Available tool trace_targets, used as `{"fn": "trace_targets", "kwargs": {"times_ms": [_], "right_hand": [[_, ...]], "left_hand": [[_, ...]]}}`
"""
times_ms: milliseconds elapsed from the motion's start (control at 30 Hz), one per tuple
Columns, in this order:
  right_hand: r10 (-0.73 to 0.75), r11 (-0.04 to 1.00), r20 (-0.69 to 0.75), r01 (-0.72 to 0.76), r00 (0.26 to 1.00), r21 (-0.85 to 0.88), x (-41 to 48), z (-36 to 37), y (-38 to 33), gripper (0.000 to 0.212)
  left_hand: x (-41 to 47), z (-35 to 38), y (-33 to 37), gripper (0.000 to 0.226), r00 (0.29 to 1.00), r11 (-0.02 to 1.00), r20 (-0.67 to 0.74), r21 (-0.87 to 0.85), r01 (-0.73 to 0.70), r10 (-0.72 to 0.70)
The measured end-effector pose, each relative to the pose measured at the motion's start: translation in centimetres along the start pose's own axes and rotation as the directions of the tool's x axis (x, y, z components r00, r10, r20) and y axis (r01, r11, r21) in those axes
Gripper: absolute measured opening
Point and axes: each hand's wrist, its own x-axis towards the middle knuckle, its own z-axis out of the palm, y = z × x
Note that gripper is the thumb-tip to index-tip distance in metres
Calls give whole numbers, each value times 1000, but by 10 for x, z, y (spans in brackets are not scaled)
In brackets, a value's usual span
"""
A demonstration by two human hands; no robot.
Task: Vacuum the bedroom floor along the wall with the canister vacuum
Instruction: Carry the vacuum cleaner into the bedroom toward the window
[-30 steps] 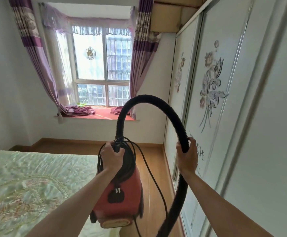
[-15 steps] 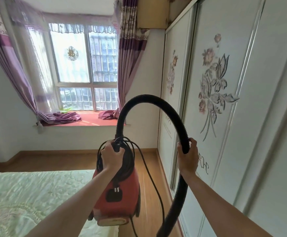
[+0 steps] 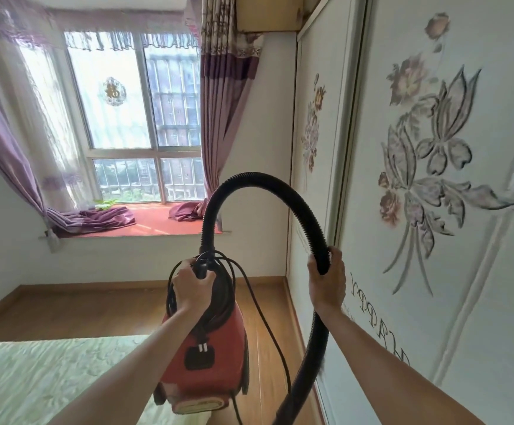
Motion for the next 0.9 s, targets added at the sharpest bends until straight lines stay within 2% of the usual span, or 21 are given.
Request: {"fn": "trace_targets", "kwargs": {"times_ms": [400, 567, 900], "right_hand": [[-43, 997, 4, 43, 999, 69, 131, 107, 39, 31], [-2, 1000, -5, 3, 1000, 18, 175, 157, 61, 33], [-20, 999, -19, 20, 1000, -42, 281, 280, 90, 36]], "left_hand": [[131, 99, -6, 32, 998, 1000, -59, 10, -12, 12], [192, 142, -25, 31, 999, 999, -44, 26, -19, 20], [341, 230, -59, 28, 1000, 1000, -8, 4, -15, 15]]}}
